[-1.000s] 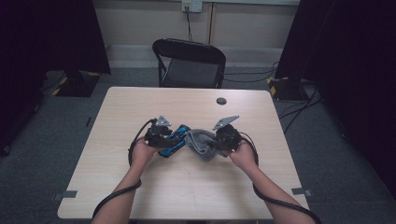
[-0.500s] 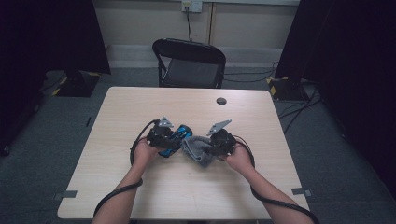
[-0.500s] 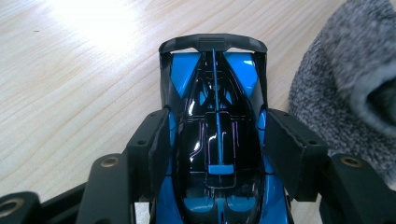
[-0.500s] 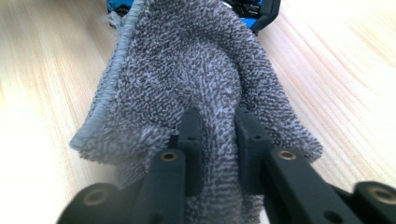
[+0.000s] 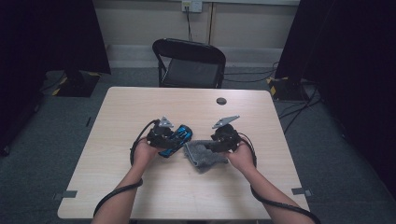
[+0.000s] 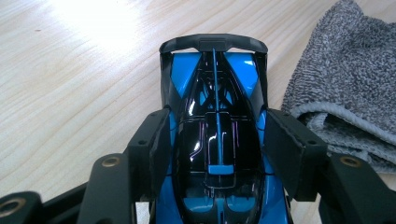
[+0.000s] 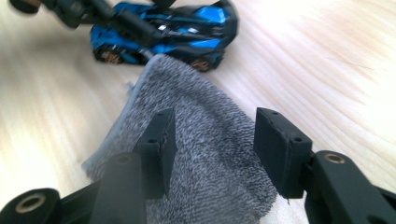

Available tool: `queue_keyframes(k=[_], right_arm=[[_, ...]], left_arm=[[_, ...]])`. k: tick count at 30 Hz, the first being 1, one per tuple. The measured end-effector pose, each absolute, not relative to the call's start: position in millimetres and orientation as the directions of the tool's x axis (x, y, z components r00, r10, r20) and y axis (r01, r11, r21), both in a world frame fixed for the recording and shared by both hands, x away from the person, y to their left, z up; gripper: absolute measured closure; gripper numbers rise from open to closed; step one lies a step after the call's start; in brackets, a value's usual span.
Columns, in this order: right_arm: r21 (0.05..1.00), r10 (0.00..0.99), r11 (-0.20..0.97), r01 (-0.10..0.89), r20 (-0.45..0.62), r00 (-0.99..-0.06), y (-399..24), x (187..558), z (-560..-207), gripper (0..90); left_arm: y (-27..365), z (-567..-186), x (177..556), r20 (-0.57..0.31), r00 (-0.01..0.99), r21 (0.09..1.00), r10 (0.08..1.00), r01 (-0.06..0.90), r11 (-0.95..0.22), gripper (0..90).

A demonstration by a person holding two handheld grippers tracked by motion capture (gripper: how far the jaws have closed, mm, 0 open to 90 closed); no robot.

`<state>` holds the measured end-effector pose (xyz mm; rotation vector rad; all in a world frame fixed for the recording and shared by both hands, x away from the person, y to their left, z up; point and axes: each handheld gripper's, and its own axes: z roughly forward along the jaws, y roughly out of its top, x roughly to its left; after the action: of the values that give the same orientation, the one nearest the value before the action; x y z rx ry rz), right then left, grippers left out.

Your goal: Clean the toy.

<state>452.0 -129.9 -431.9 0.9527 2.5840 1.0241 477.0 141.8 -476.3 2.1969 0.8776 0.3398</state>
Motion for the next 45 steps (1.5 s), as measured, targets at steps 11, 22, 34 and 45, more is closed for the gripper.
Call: queue_keyframes(k=[11,22,34,45], right_arm=[[0.619,0.686,0.539,0.572,0.072,-0.724,-112.3,450.1,-470.3,44.8],[0.629,0.666,0.59,0.507,-0.024,-0.745,-98.4,456.3,-482.4,70.9],[0.606,0.603,0.65,0.458,-0.044,-0.797,-83.9,483.3,-469.7,75.9],[0.627,0.539,0.653,0.424,0.008,-0.842,-88.1,470.1,-472.9,78.0]], left_arm=[[140.1,-476.9,476.1,-0.019,0.724,0.722,0.69,0.487,-0.491,42.0],[140.5,-478.7,474.7,-0.019,0.717,0.736,0.697,0.482,-0.475,42.3],[140.3,-479.4,474.6,-0.031,0.709,0.741,0.704,0.489,-0.46,42.9],[140.3,-481.2,474.9,-0.037,0.708,0.752,0.706,0.485,-0.447,42.9]])
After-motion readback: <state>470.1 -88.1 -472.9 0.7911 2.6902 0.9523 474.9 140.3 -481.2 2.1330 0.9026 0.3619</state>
